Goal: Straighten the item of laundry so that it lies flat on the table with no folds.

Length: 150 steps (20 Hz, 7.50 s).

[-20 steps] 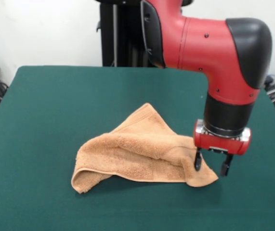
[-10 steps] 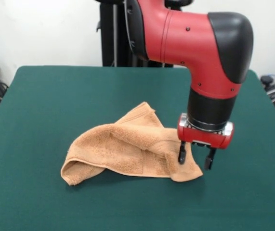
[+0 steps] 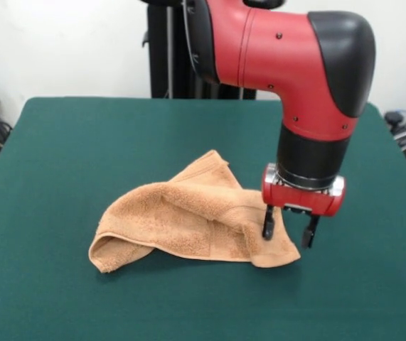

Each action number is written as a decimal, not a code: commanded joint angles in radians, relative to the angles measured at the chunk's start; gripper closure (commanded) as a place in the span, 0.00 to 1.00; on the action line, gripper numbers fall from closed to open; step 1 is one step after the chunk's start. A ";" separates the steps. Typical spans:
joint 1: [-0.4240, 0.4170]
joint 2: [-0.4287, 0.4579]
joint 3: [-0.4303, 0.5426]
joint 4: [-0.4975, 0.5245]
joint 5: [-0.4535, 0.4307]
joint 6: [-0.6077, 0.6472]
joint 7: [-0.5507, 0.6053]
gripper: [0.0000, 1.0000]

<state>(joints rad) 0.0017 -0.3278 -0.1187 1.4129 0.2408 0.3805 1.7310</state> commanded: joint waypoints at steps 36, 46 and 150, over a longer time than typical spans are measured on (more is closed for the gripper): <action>0.045 0.032 0.046 -0.045 -0.010 0.132 0.165 0.00; 0.014 0.077 0.067 -0.053 -0.027 0.063 0.133 0.00; -0.078 -0.060 0.128 0.003 -0.215 0.257 0.197 0.00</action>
<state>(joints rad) -0.1006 -0.3749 0.0120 1.3117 0.0070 0.6096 1.7310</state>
